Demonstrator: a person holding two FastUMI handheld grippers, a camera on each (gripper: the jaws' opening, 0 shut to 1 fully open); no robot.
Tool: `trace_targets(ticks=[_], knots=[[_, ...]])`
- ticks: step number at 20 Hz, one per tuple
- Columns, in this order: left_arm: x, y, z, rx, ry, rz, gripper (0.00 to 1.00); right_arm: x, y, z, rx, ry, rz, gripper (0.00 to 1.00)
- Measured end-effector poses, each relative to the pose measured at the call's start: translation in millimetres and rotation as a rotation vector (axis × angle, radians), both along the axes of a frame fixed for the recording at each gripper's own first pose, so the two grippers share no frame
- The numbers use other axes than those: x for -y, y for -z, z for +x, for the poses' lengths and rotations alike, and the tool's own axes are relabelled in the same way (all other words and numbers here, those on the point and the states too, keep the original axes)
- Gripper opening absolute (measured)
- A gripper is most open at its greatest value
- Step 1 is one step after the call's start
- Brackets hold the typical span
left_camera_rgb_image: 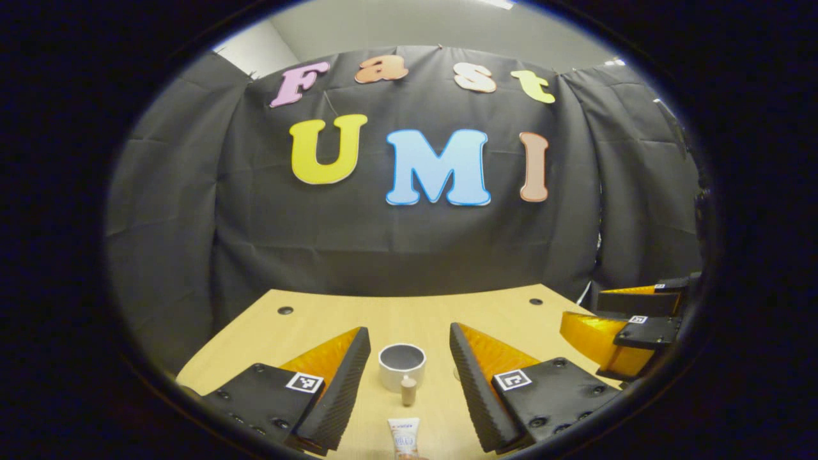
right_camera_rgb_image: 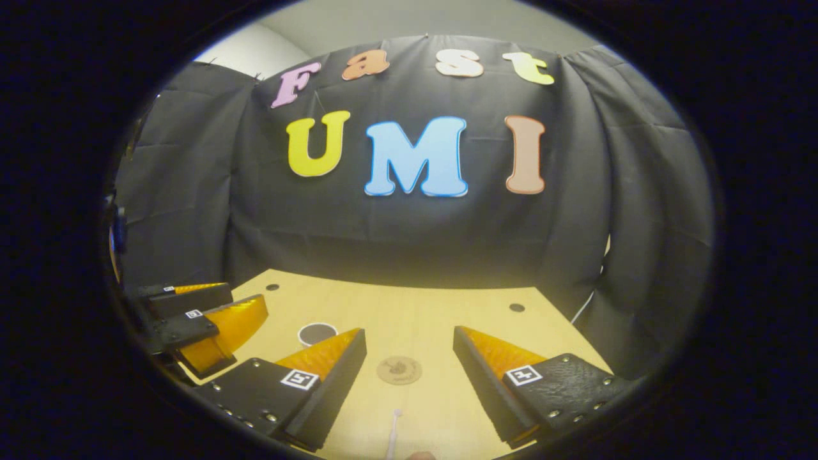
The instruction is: Put the toothbrush and toothpaste on the desktop into the cup, then pick up the cup and place it on the coaster on the desktop.
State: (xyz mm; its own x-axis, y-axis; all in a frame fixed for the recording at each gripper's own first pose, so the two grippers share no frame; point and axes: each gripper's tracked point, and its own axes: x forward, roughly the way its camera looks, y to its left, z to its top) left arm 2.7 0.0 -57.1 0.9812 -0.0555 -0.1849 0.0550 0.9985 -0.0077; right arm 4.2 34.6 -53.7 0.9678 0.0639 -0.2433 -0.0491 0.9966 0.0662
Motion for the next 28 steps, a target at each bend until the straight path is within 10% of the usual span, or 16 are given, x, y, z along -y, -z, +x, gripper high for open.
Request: trace_targets(ticks=[28], knots=[[1, 236, -38, -0.965, -0.06, -0.113, 0.83, -40, 200, -43, -0.915, -0.146, 0.111, 0.93]])
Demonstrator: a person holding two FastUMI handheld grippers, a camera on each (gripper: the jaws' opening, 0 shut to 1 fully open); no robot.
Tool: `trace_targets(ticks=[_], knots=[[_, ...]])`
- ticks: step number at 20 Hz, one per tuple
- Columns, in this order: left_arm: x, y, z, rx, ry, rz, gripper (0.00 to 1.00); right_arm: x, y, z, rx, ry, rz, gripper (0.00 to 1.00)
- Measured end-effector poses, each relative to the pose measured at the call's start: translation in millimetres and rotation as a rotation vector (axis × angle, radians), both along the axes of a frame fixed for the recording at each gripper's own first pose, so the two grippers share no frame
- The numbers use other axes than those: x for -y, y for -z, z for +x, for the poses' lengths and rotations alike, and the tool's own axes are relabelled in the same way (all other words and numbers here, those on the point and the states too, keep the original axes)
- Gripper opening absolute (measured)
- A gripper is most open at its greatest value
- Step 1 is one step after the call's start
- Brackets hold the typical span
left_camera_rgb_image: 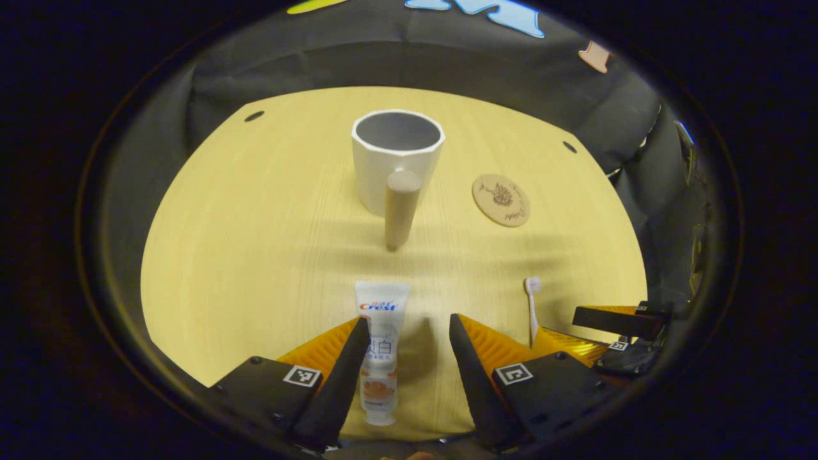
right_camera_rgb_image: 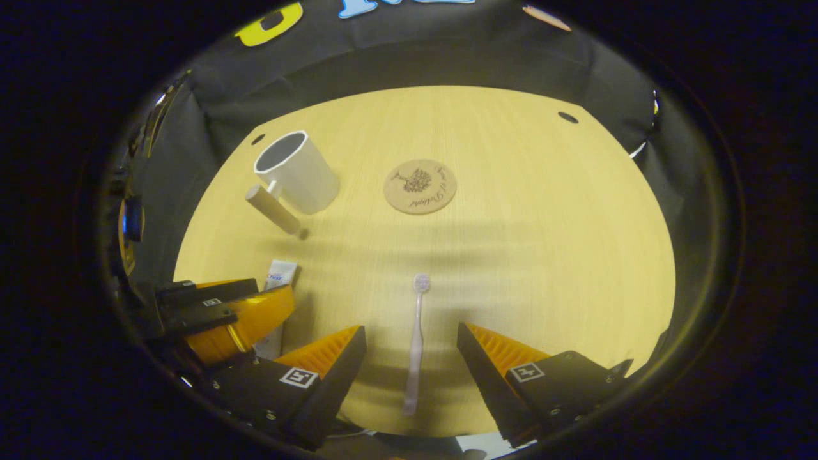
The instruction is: Put the toothbrush and toothpaste on the desktop into the cup, then pick up the cup and place it on the coaster on the desktop.
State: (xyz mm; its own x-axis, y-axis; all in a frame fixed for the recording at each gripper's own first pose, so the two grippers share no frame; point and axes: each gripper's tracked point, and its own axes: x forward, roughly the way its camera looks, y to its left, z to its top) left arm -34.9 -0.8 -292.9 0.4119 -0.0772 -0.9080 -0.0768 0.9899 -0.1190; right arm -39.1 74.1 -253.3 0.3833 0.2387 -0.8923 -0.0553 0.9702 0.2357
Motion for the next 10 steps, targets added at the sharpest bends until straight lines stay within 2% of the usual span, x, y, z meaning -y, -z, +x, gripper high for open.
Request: trace_targets(ticks=[3, 10], knots=[[-7, 5, -1, -0.046, 0.027, 0.044, 0.83, -1, 10, -11, -0.082, -0.022, -0.003, 0.94], [-16, 12, -12, -0.122, 0.035, 0.053, 0.84, -8, 20, -14, -0.158, -0.009, 0.022, 0.95]])
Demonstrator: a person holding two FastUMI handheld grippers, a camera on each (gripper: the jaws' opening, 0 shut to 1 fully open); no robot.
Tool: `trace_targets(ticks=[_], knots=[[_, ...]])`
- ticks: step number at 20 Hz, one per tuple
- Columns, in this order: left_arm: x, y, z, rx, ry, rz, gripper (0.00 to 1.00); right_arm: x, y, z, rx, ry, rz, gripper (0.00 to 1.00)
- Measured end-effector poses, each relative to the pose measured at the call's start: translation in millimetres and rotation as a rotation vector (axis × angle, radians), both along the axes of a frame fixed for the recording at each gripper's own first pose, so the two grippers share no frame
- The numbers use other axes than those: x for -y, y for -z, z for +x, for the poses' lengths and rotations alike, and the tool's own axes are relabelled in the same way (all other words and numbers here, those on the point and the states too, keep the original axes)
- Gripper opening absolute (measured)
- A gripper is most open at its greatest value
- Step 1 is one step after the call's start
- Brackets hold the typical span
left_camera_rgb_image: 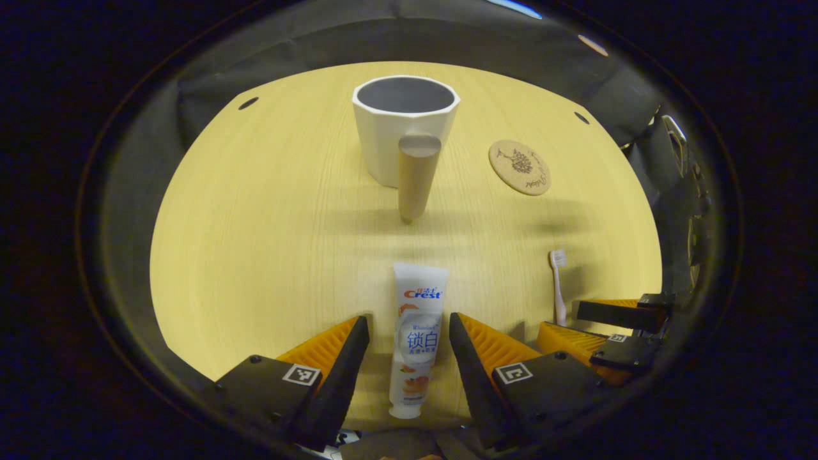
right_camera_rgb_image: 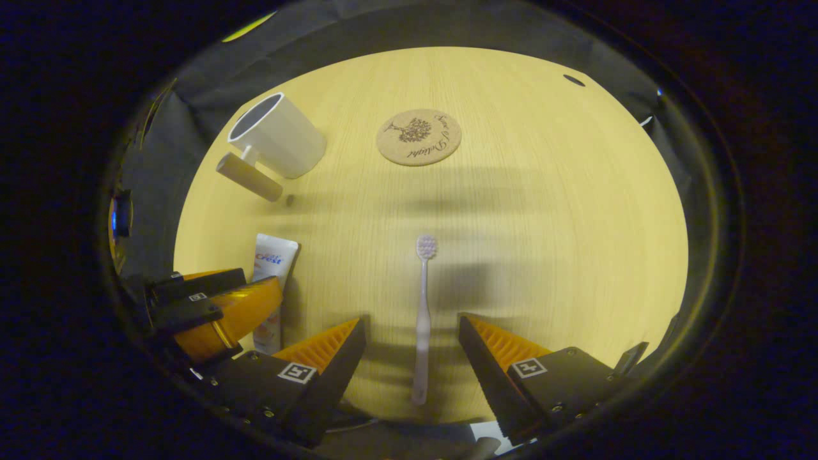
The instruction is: Put the toothbrush and toothpaste on the desktop into the cup, then pick up the cup and place it on the coaster on the desktop.
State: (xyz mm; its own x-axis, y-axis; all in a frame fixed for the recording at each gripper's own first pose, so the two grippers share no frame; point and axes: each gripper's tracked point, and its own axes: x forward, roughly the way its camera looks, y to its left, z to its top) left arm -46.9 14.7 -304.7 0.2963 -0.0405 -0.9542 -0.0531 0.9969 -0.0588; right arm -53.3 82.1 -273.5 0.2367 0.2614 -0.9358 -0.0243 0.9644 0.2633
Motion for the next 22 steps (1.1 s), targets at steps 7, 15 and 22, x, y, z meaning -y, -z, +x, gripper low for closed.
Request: trace_targets(ticks=[7, 15, 22], knots=[[2, 16, -20, -0.097, 0.023, -0.015, 0.84, 0, 7, -7, -0.044, -0.006, -0.033, 0.89], [-10, 23, -24, -0.112, 0.029, 0.009, 0.59, 16, 11, -15, -0.085, -0.032, -0.134, 0.53], [-10, 20, -23, -0.066, 0.05, 0.016, 0.34, 14, 12, -10, -0.098, 0.087, -0.004, 0.1]])
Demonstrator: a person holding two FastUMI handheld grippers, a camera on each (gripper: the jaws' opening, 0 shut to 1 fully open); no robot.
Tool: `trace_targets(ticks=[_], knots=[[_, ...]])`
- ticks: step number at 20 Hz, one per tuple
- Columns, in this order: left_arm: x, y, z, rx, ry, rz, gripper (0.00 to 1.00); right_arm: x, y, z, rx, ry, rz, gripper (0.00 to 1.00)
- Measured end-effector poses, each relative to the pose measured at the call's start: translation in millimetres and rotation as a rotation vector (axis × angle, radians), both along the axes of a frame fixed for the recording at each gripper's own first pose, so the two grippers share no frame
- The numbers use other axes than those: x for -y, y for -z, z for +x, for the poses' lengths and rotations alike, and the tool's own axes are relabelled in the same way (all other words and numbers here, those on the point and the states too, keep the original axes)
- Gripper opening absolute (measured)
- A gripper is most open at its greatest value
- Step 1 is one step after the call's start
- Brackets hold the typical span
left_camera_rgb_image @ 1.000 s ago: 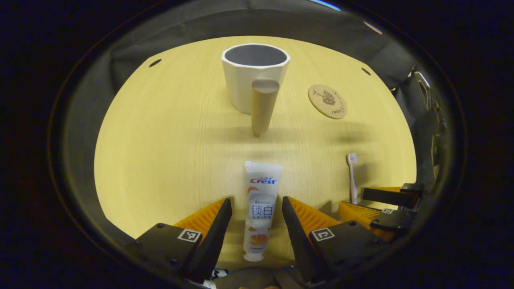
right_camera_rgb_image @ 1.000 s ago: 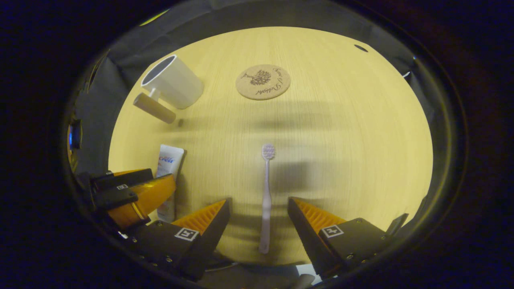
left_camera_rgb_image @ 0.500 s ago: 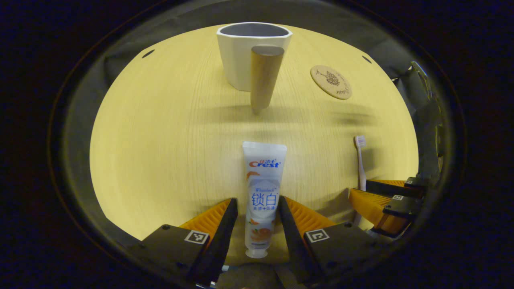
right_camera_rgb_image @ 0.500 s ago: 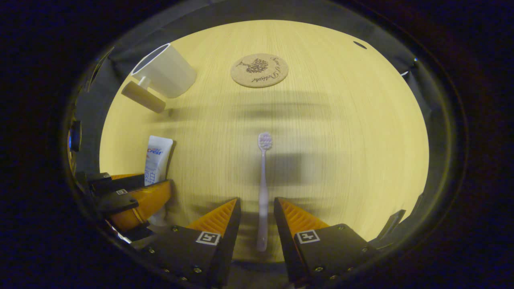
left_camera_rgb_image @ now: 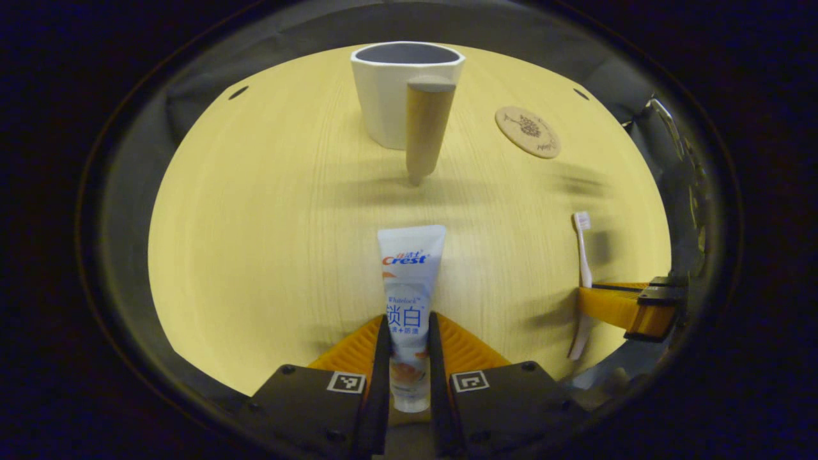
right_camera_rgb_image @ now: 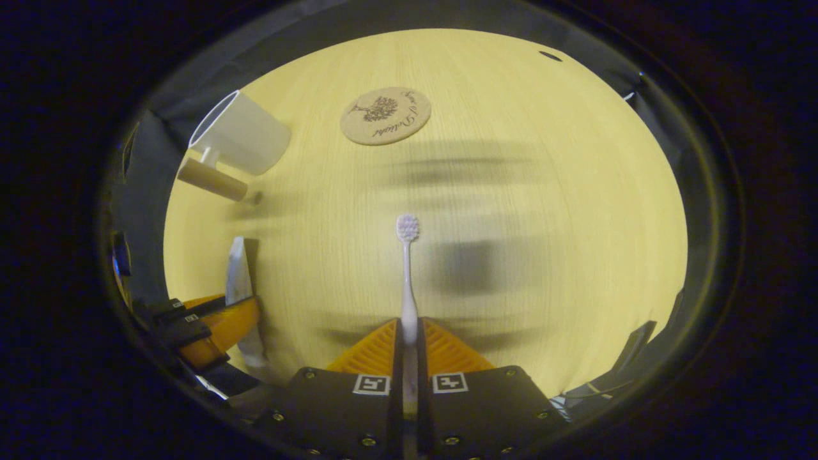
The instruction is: Put the toothbrush and toothpaste on the desktop into the cup, then pick up the cup and place it on the coaster on the desktop.
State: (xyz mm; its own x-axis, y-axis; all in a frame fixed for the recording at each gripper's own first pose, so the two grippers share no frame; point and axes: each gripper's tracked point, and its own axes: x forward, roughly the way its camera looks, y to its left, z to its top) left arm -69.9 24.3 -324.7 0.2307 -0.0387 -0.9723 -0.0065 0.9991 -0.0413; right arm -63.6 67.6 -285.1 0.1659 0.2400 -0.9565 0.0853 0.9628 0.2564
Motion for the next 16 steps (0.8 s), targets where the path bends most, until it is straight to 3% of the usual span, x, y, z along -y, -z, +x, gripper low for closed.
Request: trace_targets(ticks=[2, 7, 16], knots=[[1, -1, 2, 0.033, -0.007, -0.024, 0.29, 0, -2, 1, 0.018, 0.031, 0.035, 0.06], [-5, -12, 14, 0.162, -0.039, -0.049, 0.28, 0, -7, 2, 0.07, 0.048, 0.088, 0.06], [-58, -112, 58, 0.584, -0.218, -0.083, 0.28, -16, -96, 51, 0.446, 0.056, 0.24, 0.02]])
